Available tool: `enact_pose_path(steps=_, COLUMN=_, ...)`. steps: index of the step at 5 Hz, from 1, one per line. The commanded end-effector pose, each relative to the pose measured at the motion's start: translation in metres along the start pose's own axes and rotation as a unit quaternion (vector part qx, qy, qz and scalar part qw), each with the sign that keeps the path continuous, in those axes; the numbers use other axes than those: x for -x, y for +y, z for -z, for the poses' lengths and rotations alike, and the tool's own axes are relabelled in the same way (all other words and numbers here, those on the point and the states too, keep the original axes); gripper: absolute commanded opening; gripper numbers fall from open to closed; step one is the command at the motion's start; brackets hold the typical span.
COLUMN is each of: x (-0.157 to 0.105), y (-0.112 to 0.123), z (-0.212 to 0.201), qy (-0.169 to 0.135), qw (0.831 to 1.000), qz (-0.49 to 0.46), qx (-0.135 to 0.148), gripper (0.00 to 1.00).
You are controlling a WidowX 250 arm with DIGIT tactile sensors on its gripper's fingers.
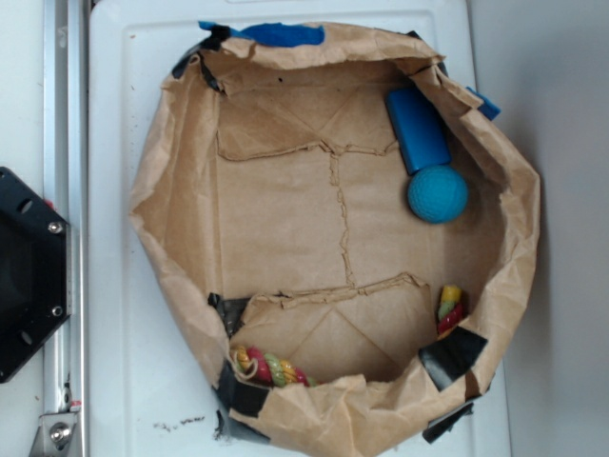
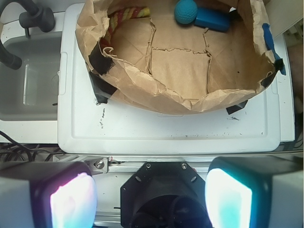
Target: Grab the multicolored rope.
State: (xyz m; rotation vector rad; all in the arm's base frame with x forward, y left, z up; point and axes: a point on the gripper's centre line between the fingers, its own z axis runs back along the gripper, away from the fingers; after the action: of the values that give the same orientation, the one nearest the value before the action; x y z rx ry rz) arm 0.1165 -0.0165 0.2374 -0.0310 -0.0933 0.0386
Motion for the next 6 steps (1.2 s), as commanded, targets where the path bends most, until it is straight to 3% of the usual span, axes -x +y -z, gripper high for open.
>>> enact_pose_path(steps=1, x=0.000, y=0.000, z=0.000, qy=0.000, qw=1.000, qz=0.000, qx=0.000, gripper=1.00)
enact_pose_path(steps=4, x=0.000, y=0.000, z=0.000, qy=0.000, qw=1.000, qz=0.000, qx=0.000, gripper=1.00)
enact_pose_path(steps=6, x=-0.059, y=-0.004, z=0.007, qy=0.001, qw=0.999, qz=-0.038, qx=0.009, gripper=1.00)
